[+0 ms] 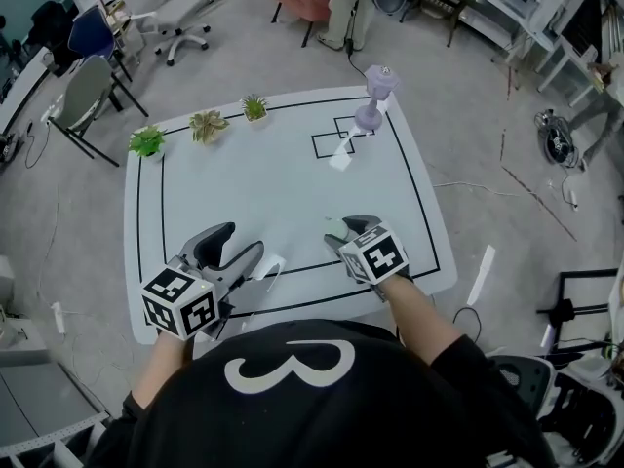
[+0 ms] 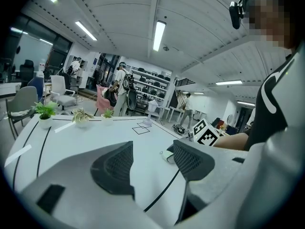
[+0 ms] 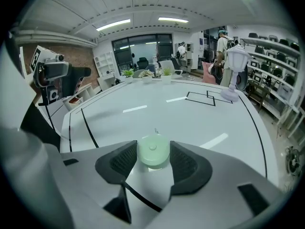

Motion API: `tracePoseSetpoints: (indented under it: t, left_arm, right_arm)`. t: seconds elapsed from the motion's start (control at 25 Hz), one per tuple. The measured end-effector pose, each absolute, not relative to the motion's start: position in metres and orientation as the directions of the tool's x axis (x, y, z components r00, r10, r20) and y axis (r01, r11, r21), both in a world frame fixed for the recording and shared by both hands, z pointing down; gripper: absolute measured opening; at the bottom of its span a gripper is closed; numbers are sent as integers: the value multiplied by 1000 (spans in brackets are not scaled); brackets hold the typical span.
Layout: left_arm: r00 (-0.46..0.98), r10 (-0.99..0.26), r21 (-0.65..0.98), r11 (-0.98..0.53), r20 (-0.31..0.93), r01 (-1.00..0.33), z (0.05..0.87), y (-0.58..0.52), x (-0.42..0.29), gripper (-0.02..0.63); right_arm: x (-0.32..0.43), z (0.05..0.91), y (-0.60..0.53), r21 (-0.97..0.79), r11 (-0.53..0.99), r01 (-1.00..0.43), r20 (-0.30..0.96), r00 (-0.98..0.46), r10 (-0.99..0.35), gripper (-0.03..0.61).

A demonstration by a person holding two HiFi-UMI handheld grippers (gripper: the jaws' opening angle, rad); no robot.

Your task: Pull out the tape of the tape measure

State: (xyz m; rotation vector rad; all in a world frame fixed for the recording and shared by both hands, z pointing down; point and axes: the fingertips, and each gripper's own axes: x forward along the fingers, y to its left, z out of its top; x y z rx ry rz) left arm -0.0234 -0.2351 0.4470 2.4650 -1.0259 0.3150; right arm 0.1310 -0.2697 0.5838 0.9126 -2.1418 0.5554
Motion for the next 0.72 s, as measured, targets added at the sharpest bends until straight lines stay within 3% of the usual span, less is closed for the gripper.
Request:
tracePoseSetpoints:
  t: [0.36, 0.72]
  left_arm:
    - [718, -607, 343, -631, 341, -696, 428, -229, -30, 262]
    - [747, -579, 319, -676, 325, -664, 398, -219, -49, 262]
  right_arm:
    - [116, 532, -260, -158, 716, -679, 695, -592, -408, 219]
    - [69, 444, -233, -155, 842, -516, 602, -726, -333, 219]
